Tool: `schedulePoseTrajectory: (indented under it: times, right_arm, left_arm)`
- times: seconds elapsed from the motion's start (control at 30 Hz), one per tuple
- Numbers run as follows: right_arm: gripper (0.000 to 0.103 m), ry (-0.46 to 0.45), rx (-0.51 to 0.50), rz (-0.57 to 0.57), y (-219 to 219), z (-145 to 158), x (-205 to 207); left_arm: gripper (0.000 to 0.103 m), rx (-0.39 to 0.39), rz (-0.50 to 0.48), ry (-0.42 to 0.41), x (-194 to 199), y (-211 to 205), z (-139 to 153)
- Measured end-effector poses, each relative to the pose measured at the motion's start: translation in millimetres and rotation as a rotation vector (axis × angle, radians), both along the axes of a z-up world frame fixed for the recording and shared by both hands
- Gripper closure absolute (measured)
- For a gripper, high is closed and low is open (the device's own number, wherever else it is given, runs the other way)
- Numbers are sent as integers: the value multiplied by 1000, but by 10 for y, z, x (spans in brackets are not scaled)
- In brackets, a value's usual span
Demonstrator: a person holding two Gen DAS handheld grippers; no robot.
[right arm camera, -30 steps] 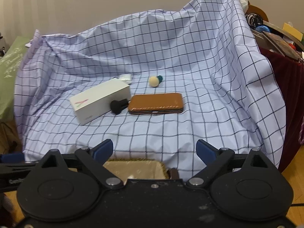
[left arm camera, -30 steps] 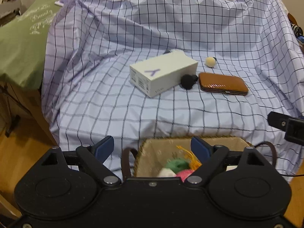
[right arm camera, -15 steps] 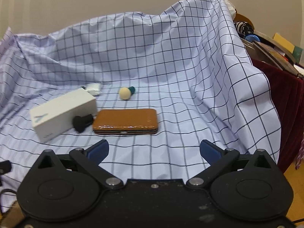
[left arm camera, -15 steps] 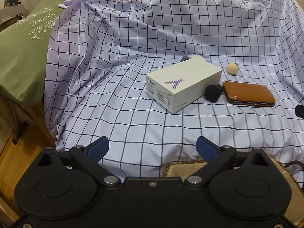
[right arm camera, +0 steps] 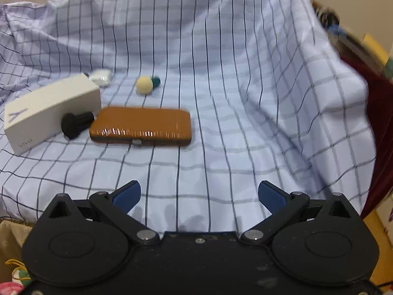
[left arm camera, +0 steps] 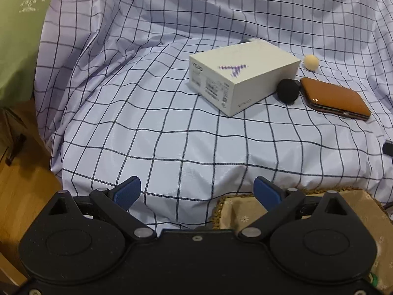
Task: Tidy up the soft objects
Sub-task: 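Move both open tools toward the white box and sponge stick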
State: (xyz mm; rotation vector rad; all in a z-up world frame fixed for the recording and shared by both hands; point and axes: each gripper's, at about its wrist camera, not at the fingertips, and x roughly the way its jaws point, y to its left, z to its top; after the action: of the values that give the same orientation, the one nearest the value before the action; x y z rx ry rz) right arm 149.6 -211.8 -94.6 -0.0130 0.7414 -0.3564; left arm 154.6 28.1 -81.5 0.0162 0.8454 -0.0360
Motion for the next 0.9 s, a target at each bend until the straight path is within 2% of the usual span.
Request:
schedulePoseTrajectory:
  times: [0.07, 0.47, 0.6, 0.9]
  right_arm:
    - [1, 5, 27, -6, -35, -9, 6]
    - [1, -101, 46, -57, -116, 157, -185]
    - [1, -128, 62, -72, -137, 190, -246]
    - [1, -95, 25, -44, -89, 79, -181]
  left_arm:
    - [8, -7, 15, -12, -13, 22, 12]
    - [8, -17, 40, -118, -175, 80, 140]
    - [8, -2, 65, -181, -256, 66, 186]
    - [8, 53, 18, -132, -187, -29, 39]
